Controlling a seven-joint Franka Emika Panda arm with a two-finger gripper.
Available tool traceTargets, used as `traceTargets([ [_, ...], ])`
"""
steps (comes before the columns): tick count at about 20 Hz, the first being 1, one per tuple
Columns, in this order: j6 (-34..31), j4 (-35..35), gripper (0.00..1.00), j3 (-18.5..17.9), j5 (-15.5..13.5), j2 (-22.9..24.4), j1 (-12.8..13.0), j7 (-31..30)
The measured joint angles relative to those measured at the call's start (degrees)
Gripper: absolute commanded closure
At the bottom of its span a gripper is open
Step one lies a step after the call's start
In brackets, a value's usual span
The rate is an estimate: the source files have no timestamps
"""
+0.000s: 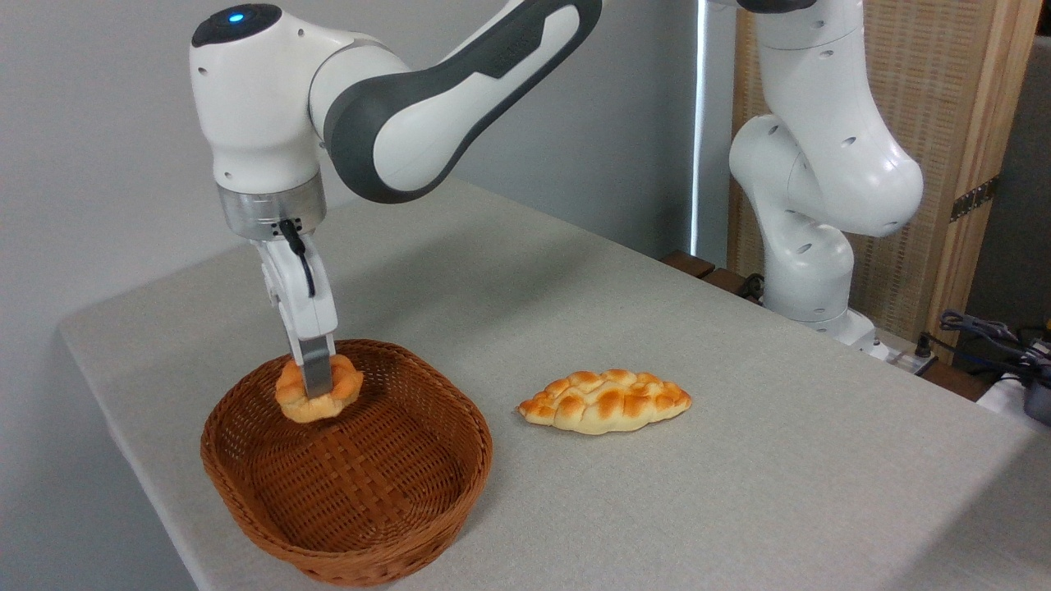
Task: Put bread into the basket
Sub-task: 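Lower the bun into the basket and open the gripper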
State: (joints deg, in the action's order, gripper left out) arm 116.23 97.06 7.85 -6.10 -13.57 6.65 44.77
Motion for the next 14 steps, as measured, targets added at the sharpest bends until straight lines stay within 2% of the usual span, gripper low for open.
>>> traceTargets([
  [2,0.00,-0.02,0.21,0.13,2.35,-0.30,0.01,0.00],
  [7,0.00,-0.07,0.00,0.55,5.34,-0.83,0.05,0.00],
  [14,0.00,-0.14,0.00,2.15,5.65,-1.01,0.19,-0.10],
])
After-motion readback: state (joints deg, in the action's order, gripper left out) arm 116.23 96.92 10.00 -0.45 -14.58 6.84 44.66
